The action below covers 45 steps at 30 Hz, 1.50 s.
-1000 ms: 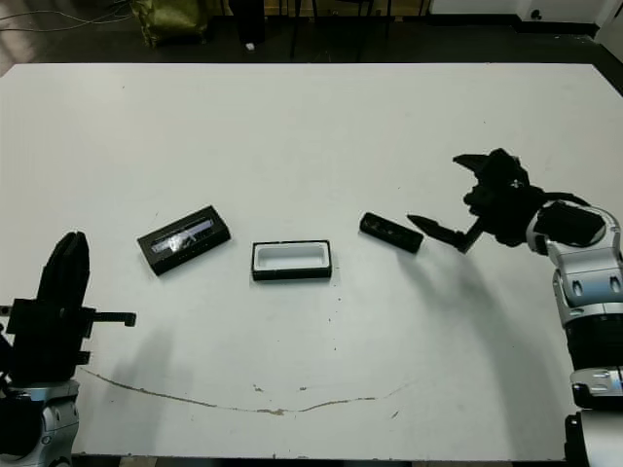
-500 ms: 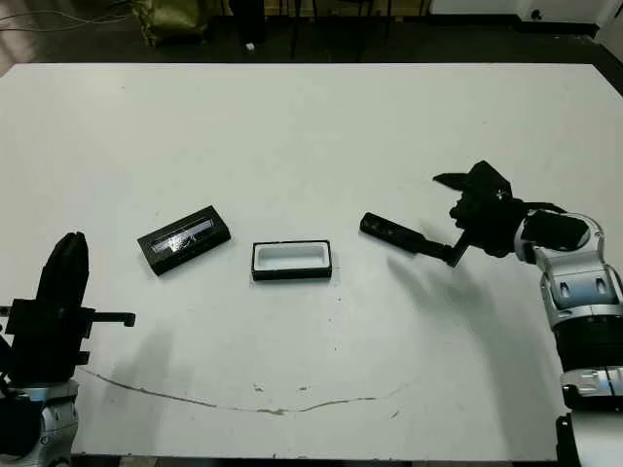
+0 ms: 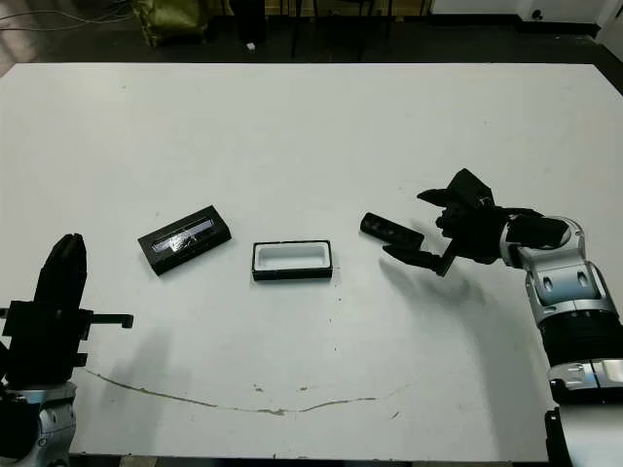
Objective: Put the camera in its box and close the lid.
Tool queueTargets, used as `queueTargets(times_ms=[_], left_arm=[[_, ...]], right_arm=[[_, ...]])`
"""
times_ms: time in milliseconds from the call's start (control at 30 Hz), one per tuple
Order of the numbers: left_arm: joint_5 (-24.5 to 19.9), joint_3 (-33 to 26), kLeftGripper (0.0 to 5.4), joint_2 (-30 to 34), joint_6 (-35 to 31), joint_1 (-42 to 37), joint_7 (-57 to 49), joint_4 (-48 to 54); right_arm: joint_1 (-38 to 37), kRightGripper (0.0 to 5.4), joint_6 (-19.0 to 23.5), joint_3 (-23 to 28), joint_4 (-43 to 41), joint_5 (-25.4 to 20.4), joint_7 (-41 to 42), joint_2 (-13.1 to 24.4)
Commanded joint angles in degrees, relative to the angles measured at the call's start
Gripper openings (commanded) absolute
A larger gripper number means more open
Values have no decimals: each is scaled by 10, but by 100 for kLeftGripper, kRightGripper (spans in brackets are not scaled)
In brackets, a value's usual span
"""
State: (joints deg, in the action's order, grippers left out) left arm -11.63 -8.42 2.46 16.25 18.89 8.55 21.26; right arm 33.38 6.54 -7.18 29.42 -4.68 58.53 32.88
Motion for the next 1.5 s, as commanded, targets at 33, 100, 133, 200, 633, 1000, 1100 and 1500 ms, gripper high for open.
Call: queueTargets(times_ms=[33, 100, 133, 200, 633, 1000, 1100, 1500], left_arm=[[-2, -3, 0, 5, -9, 10, 0, -3], [-2, -3, 0, 5, -9, 10, 1, -3], [0, -4, 0, 5, -9, 11, 0, -3], [5, -4, 0, 3, -13, 12, -4, 0], [6, -3, 0, 2, -3, 16, -2, -3], [3, -2, 0, 2, -13, 24, -3, 7], [4, -1, 0, 2, -16, 27, -4, 11], [9, 0, 0, -1, -25, 25, -14, 19]], right_arm=[[4, 539, 6, -9, 15, 7, 6, -7], [7, 539, 10, -14, 19, 10, 8, -8], [7, 539, 12, -16, 20, 11, 8, -8], [6, 539, 17, -19, 17, 12, 7, -9], [-11, 539, 9, -26, 36, 15, 3, -19], [-40, 478, 14, -34, 48, 26, -56, -42], [-40, 410, 7, -43, 68, 33, -55, -49], [-43, 335, -17, -80, 91, 55, -65, -56]])
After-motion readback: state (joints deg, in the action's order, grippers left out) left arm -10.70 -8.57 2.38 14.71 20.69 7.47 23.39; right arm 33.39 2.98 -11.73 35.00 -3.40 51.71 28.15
